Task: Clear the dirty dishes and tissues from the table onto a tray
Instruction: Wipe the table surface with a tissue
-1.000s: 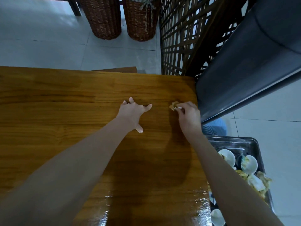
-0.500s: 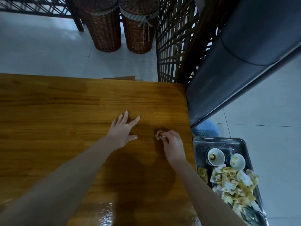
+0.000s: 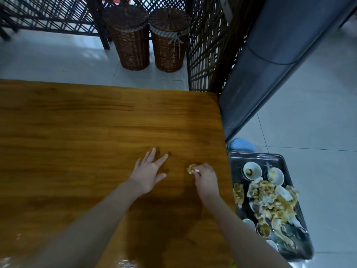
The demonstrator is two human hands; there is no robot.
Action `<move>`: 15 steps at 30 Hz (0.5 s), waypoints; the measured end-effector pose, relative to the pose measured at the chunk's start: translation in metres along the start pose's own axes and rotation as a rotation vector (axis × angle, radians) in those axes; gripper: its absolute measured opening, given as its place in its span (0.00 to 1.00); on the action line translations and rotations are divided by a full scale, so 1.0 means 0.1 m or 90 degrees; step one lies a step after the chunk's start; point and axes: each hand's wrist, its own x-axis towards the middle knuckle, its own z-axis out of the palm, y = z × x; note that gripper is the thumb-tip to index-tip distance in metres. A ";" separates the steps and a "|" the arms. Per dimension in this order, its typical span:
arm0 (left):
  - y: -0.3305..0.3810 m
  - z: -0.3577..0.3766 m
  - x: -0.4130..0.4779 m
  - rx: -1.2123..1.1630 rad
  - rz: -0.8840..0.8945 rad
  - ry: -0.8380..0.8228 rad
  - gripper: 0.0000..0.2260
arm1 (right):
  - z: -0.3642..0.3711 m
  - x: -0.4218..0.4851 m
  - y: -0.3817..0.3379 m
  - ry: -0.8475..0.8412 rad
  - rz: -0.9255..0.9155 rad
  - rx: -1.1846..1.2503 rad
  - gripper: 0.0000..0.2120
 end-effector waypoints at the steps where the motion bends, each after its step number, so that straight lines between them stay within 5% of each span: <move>1: 0.01 0.06 -0.14 -0.003 -0.004 0.000 0.30 | 0.06 -0.20 -0.03 -0.017 -0.022 -0.006 0.09; 7: 0.11 0.37 -0.90 -0.029 -0.035 0.000 0.29 | 0.07 -1.01 0.06 -0.049 -0.061 0.017 0.08; 15: 0.39 0.74 -1.62 -0.035 -0.050 0.000 0.29 | -0.40 -1.64 0.31 0.023 0.042 0.107 0.05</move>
